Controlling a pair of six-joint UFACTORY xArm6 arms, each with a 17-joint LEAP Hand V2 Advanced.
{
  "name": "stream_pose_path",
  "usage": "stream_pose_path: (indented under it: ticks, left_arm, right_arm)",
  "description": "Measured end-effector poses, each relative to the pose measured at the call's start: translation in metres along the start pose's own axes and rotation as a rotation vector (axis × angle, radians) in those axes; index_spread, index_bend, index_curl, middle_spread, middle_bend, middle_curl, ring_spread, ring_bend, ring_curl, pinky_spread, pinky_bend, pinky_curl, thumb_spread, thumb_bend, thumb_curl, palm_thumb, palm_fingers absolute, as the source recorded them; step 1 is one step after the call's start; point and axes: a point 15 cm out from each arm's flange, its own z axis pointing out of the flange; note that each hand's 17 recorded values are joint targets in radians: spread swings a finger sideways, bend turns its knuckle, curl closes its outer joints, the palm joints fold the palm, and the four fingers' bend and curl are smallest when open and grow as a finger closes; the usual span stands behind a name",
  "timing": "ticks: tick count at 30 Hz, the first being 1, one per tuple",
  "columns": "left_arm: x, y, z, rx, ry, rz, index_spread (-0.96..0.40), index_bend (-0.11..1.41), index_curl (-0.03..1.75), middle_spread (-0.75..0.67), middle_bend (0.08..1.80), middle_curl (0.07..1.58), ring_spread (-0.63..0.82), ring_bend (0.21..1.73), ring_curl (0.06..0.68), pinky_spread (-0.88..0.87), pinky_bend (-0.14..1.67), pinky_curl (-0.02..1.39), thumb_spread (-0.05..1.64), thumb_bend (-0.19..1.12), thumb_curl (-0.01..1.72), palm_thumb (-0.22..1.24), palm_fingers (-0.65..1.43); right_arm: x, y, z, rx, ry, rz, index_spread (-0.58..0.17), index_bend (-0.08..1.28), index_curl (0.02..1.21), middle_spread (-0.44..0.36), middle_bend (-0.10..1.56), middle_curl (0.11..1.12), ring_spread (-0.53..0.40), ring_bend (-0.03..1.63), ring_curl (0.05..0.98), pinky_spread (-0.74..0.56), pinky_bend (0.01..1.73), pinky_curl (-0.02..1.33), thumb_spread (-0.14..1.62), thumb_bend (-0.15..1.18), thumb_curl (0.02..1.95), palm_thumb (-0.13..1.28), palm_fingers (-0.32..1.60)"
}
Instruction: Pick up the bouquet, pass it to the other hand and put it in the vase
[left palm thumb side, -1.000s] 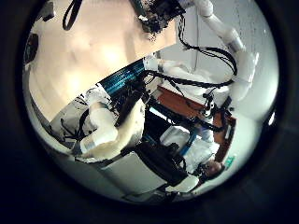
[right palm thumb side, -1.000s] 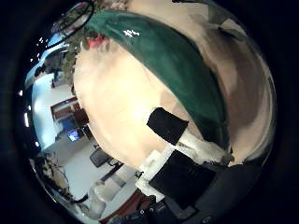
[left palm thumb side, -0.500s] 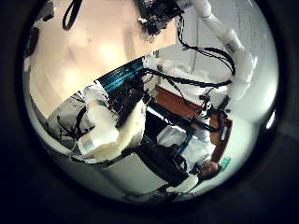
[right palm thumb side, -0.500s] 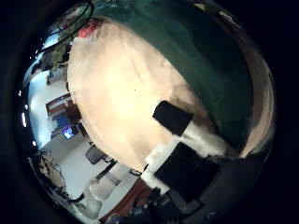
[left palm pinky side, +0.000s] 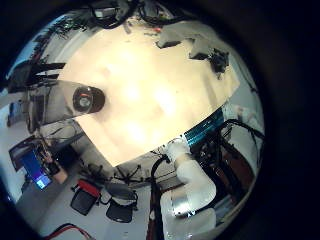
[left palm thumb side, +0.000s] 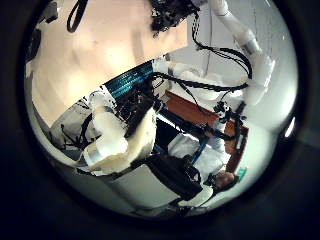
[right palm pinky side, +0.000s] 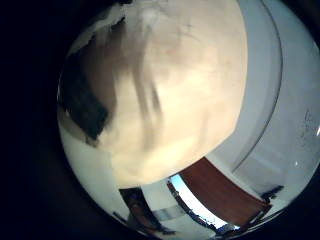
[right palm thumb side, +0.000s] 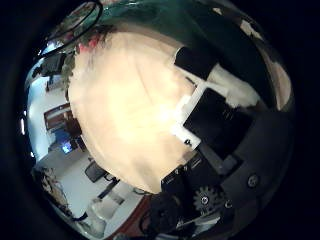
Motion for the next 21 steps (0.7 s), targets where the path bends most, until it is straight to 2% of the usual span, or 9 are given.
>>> stream_pose_path:
  ticks: [4, 8, 13, 21]
  left_arm:
    - [-0.001, 0.001, -0.001, 0.004, -0.005, 0.005, -0.03, 0.17, 0.35, 0.19, 0.26, 0.39, 0.28, 0.75, 0.159, 0.40, 0.65, 0.00, 1.21, -0.02, 0.28, 0.29, 0.26]
    - [-0.003, 0.000, -0.005, 0.012, -0.006, 0.000, -0.03, 0.18, 0.35, 0.19, 0.26, 0.39, 0.28, 0.76, 0.161, 0.39, 0.65, 0.00, 1.20, -0.02, 0.28, 0.29, 0.27]
    - [-0.006, 0.000, -0.005, 0.007, -0.004, -0.006, -0.03, 0.18, 0.36, 0.18, 0.26, 0.39, 0.27, 0.76, 0.159, 0.39, 0.65, 0.00, 1.20, -0.02, 0.28, 0.29, 0.27]
    - [-0.004, -0.006, -0.012, 0.009, -0.001, -0.003, -0.03, 0.18, 0.36, 0.18, 0.26, 0.39, 0.27, 0.76, 0.157, 0.39, 0.64, 0.00, 1.21, -0.02, 0.28, 0.30, 0.28]
  right_arm:
    - [0.032, -0.011, -0.009, 0.031, -0.029, 0.083, -0.397, 0.85, 0.86, -0.226, 1.09, 0.80, -0.227, 1.33, 0.512, -0.32, 1.39, 0.29, 0.94, 0.05, 0.59, 1.07, 1.28]
    - [0.071, -0.021, -0.044, 0.138, -0.064, 0.146, -0.369, 0.94, 0.92, -0.204, 1.19, 0.84, -0.212, 1.39, 0.555, -0.27, 1.46, 0.35, 0.93, 0.07, 0.65, 1.14, 1.22]
    - [0.083, -0.001, -0.111, 0.278, -0.092, 0.127, -0.336, 1.01, 0.96, -0.175, 1.26, 0.85, -0.198, 1.43, 0.590, -0.23, 1.49, 0.40, 0.91, 0.08, 0.72, 1.17, 1.19]
    - [0.062, 0.051, -0.234, 0.365, -0.272, -0.004, -0.297, 1.06, 0.97, -0.148, 1.31, 0.83, -0.186, 1.46, 0.615, -0.20, 1.49, 0.45, 0.87, 0.06, 0.81, 1.16, 1.17]
